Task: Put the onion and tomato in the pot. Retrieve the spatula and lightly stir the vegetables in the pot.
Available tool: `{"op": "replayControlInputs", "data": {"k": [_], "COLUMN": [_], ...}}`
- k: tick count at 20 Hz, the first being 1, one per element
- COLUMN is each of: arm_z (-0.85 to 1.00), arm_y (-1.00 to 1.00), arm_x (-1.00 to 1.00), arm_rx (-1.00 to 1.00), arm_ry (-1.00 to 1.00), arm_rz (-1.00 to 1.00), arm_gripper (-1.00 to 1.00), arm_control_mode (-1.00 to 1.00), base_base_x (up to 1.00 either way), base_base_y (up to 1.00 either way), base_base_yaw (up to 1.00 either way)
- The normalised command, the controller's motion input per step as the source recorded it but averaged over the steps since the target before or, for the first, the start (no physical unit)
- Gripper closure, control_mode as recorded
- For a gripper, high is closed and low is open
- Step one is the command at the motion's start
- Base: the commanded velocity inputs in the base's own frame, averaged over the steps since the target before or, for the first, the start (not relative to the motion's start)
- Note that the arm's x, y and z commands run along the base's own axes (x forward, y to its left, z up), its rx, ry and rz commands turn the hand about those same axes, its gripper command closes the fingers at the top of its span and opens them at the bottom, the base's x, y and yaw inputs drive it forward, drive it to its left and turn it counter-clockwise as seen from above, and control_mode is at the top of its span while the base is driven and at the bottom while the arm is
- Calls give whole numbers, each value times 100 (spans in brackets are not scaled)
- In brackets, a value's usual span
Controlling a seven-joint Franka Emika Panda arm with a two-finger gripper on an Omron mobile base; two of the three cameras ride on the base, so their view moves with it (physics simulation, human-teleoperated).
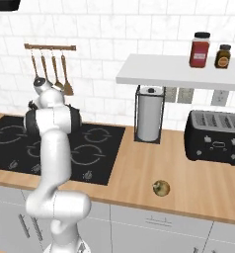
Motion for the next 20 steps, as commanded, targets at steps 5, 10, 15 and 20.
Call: {"op": "replayControlInputs", "data": {"k": [5, 10, 15, 20], "arm_z": [-28, -13, 7, 45], "arm_y": [14, 2, -18, -27], "arm_x": [47, 25, -15, -62], "arm_rx": [0, 0, 0, 0], "arm_ry": [3, 1, -1, -9], "arm_rz": [0, 0, 0, 0], "arm_gripper": [-100, -100, -100, -100], "arm_control_mode": [-100, -100, -100, -100], "base_base_x": [0, 0, 0, 0], "base_base_y": [0, 0, 0, 0], "base_base_yaw": [0, 0, 0, 0]}}
